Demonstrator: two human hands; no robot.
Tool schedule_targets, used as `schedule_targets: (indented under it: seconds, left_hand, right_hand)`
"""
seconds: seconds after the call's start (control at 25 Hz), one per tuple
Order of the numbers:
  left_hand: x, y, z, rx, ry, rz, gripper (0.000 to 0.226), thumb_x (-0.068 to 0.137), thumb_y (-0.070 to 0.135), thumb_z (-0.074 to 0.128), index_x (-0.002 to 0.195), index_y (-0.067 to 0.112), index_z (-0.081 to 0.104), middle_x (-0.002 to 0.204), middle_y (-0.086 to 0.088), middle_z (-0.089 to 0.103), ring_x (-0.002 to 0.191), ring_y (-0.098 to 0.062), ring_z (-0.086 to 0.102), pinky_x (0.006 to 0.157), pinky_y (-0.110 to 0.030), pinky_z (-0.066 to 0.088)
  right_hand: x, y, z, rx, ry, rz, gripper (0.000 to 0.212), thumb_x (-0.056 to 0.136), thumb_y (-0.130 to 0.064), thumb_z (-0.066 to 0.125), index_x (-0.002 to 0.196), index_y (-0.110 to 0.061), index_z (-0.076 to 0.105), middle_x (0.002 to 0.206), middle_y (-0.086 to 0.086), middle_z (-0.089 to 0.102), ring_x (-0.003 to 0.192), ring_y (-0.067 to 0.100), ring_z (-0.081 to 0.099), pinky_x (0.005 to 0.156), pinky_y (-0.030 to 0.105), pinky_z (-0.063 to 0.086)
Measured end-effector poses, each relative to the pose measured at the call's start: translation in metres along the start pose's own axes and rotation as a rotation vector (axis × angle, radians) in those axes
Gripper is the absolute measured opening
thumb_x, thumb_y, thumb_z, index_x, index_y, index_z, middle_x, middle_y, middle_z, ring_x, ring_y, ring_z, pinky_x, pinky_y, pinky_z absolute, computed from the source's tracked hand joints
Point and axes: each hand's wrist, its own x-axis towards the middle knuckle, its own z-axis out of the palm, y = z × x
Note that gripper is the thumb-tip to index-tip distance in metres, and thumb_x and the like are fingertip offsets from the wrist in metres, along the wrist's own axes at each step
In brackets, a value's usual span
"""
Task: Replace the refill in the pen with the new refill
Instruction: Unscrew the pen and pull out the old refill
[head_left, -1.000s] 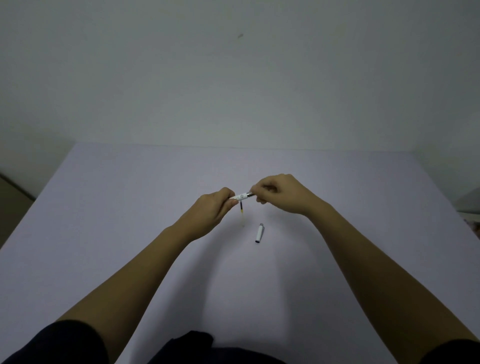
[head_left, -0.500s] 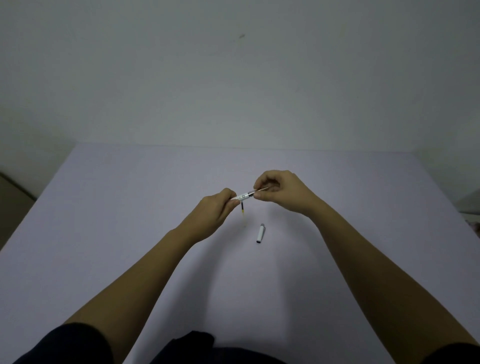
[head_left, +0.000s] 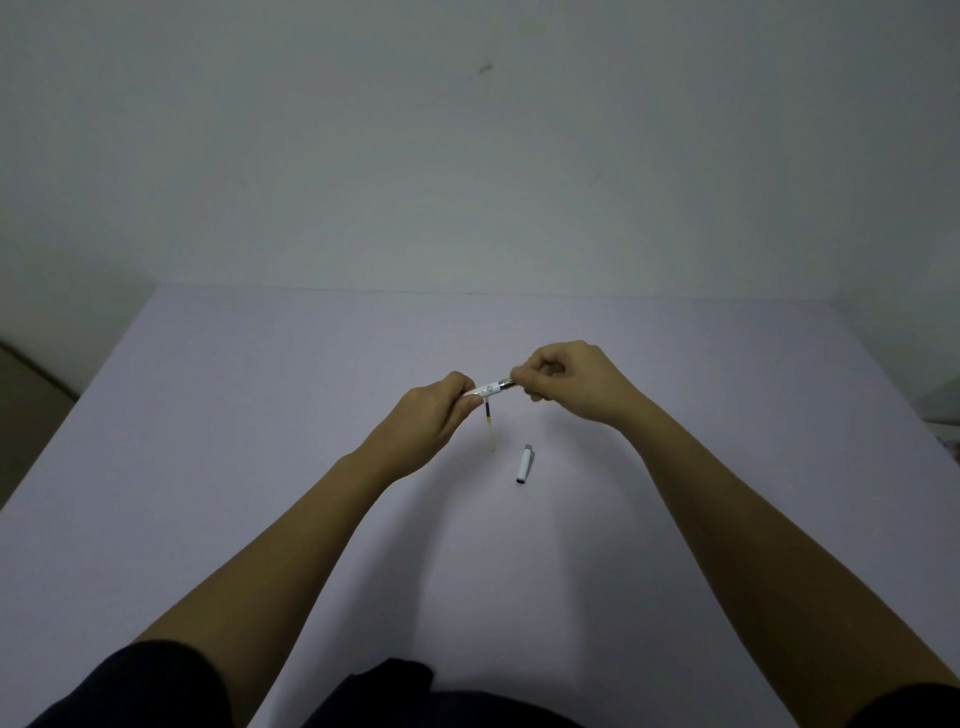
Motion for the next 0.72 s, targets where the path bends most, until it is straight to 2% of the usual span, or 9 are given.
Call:
schedule_targets:
  seconds: [0.12,0.24,0.36,0.48,0.6,0.72]
  left_hand:
    - [-0.001,0.000,0.000,-0.017,0.002,-0.009,0.018,0.097,0.034,0.038,0.087,0.022,0.045,0.060,0.010,0.044,0.053,-0.008,0.040,0.048,-0.023,0.027]
    - [0.001,0.001,0.000,-0.016,0.007,-0.010,0.016,0.097,0.035,0.038,0.086,0.025,0.043,0.060,0.011,0.045,0.053,-0.008,0.041,0.048,-0.023,0.026]
    - [0.001,0.001,0.000,-0.023,0.015,-0.007,0.015,0.097,0.036,0.037,0.086,0.027,0.042,0.059,0.010,0.045,0.052,-0.008,0.041,0.048,-0.023,0.027]
    - [0.000,-0.001,0.002,-0.029,0.039,-0.015,0.014,0.098,0.037,0.036,0.088,0.029,0.042,0.059,0.009,0.044,0.051,-0.008,0.040,0.046,-0.020,0.027]
    - [0.000,-0.006,0.007,-0.099,0.054,-0.036,0.014,0.098,0.038,0.035,0.087,0.031,0.041,0.058,0.009,0.043,0.050,-0.005,0.041,0.046,-0.017,0.034]
    - [-0.003,-0.017,0.017,-0.138,0.031,-0.101,0.015,0.098,0.038,0.034,0.086,0.031,0.041,0.059,0.009,0.043,0.049,-0.005,0.039,0.045,-0.017,0.033]
  right_hand:
    - [-0.002,0.001,-0.002,0.088,-0.001,-0.033,0.014,0.076,-0.021,0.074,0.075,-0.031,0.065,0.075,-0.005,0.071,0.070,0.007,0.066,0.071,0.028,0.050]
    - [-0.002,0.002,-0.004,0.128,-0.011,-0.021,0.017,0.074,-0.026,0.076,0.084,-0.033,0.064,0.088,-0.002,0.071,0.081,0.011,0.070,0.077,0.027,0.053]
    - [-0.002,0.004,-0.002,0.239,-0.006,0.011,0.010,0.076,-0.023,0.074,0.081,-0.028,0.067,0.086,-0.001,0.072,0.081,0.013,0.070,0.081,0.030,0.053]
    - [-0.001,0.005,-0.003,0.355,0.019,0.000,0.008,0.078,-0.023,0.073,0.082,-0.029,0.069,0.081,-0.011,0.070,0.074,0.001,0.066,0.072,0.015,0.052]
    - [0.005,0.011,-0.003,0.648,0.034,0.054,0.012,0.083,-0.015,0.067,0.086,-0.027,0.071,0.080,-0.011,0.072,0.081,0.001,0.067,0.071,0.011,0.052]
    - [0.017,0.025,0.006,0.949,0.126,0.139,0.015,0.089,-0.008,0.058,0.093,-0.019,0.066,0.076,-0.009,0.074,0.081,0.002,0.069,0.072,0.010,0.053]
